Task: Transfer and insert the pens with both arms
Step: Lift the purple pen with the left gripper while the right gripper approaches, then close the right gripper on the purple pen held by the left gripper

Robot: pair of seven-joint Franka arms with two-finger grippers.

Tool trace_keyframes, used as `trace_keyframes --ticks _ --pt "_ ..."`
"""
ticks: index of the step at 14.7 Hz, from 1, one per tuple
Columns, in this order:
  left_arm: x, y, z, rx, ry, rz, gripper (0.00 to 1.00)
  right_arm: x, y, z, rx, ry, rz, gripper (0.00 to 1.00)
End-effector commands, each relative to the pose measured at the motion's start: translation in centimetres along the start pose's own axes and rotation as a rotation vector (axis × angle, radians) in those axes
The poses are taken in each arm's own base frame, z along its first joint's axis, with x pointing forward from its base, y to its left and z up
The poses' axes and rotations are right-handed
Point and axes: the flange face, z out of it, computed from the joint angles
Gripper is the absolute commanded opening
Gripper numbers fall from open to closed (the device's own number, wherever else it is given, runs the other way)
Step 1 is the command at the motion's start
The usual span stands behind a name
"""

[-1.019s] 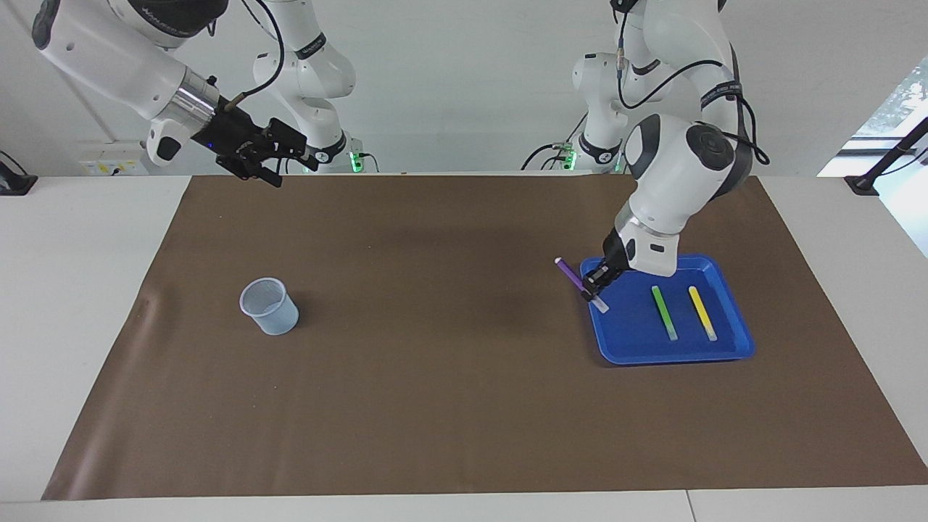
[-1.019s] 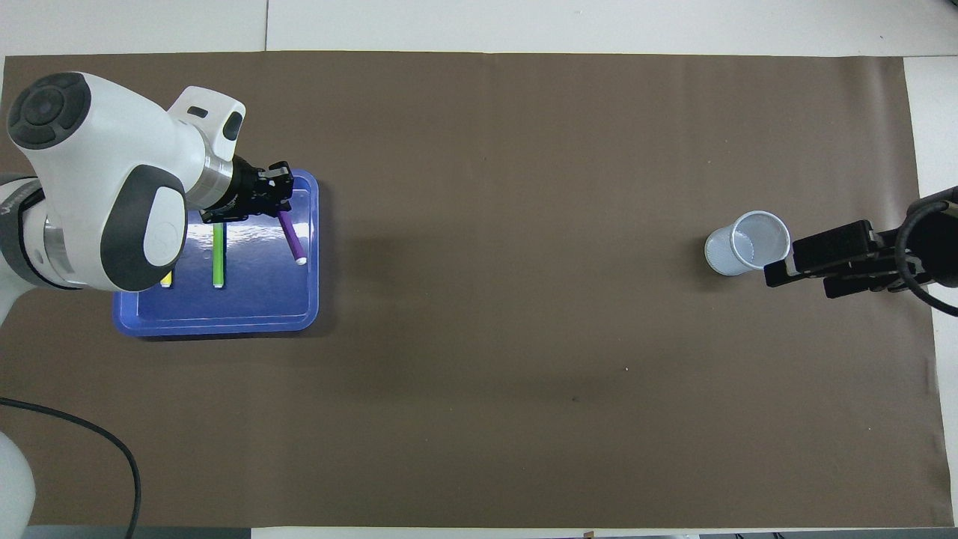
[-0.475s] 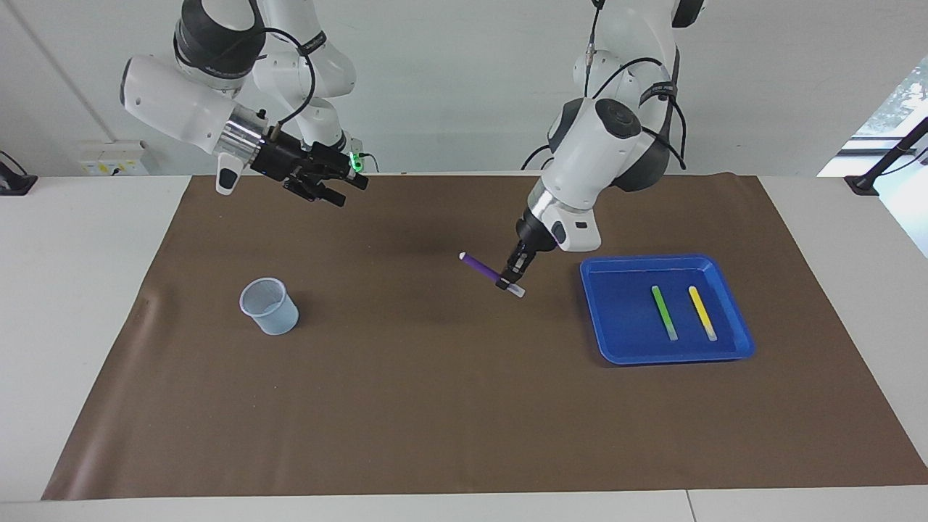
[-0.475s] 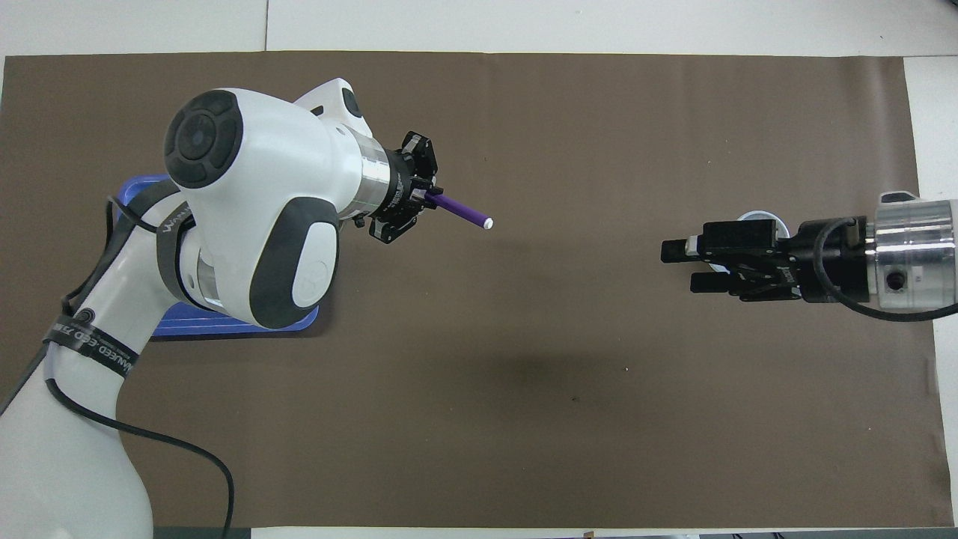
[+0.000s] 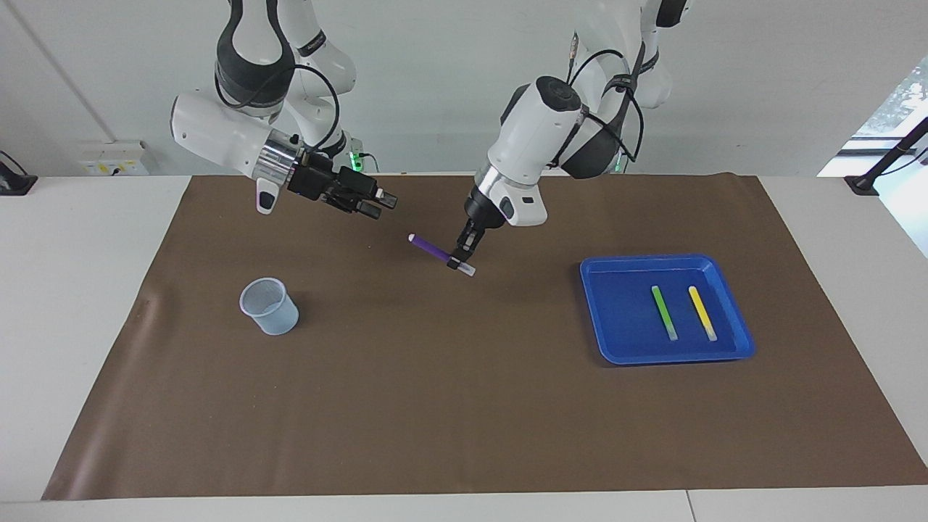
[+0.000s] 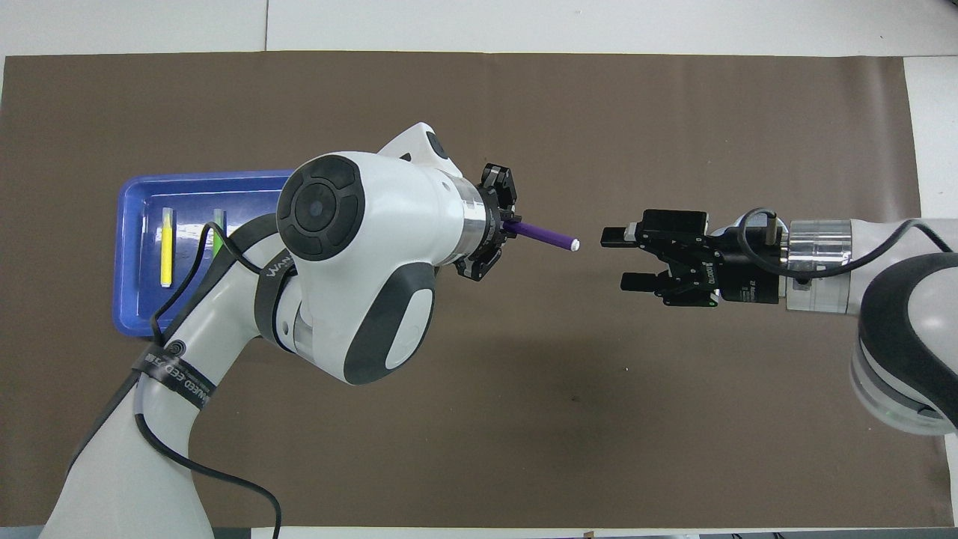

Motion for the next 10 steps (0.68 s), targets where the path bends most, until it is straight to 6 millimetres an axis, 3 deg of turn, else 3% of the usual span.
trace_keyframes --ticks 1,5,10 --pt "-2.0 0.0 0.3 -0.015 -0.023 -0.011 0.00 0.4 0.4 0.1 0.023 0.013 0.010 0.76" --pt "-3.1 -0.1 0.2 -0.033 -0.031 -0.030 0.00 0.7 0.6 0.5 0.019 0.020 0.010 0.57" --pt "-3.9 0.1 -0.2 -0.044 -0.041 -0.036 0.00 0.5 0.9 0.7 0.013 0.015 -0.005 0.56"
